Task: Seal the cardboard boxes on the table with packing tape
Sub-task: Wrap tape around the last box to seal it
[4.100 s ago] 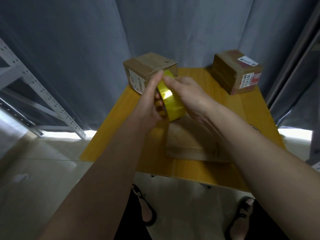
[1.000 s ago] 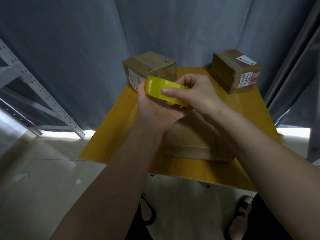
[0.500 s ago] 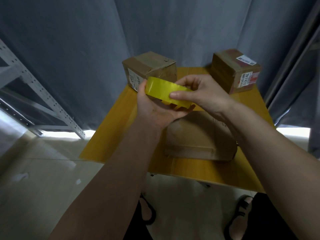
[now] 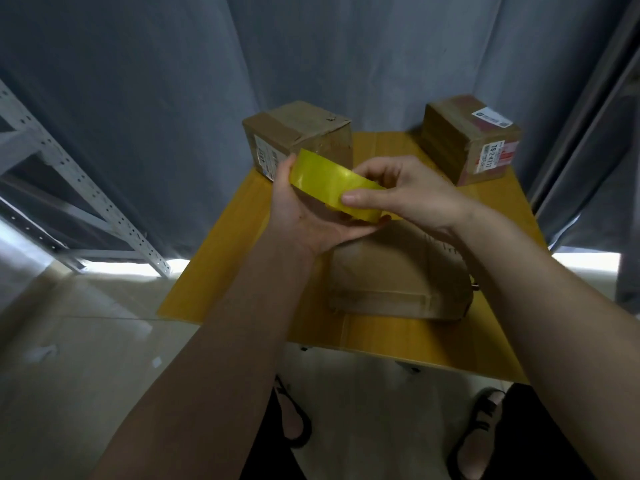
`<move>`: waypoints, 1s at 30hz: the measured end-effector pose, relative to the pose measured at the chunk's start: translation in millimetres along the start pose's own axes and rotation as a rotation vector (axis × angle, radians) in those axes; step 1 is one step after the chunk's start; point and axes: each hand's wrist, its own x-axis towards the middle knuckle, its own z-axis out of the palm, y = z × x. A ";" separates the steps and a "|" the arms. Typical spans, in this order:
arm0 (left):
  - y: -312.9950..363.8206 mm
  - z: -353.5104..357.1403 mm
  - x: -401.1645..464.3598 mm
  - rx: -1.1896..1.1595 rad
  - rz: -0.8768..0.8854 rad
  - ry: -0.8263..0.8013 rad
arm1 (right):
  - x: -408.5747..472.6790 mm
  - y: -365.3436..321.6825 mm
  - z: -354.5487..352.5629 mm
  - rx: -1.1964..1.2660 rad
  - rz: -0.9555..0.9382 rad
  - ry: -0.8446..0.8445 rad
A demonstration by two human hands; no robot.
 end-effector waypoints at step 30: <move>-1.2 0.6 5.8 -0.037 0.049 0.064 | 3.0 4.0 1.9 0.039 -0.008 0.002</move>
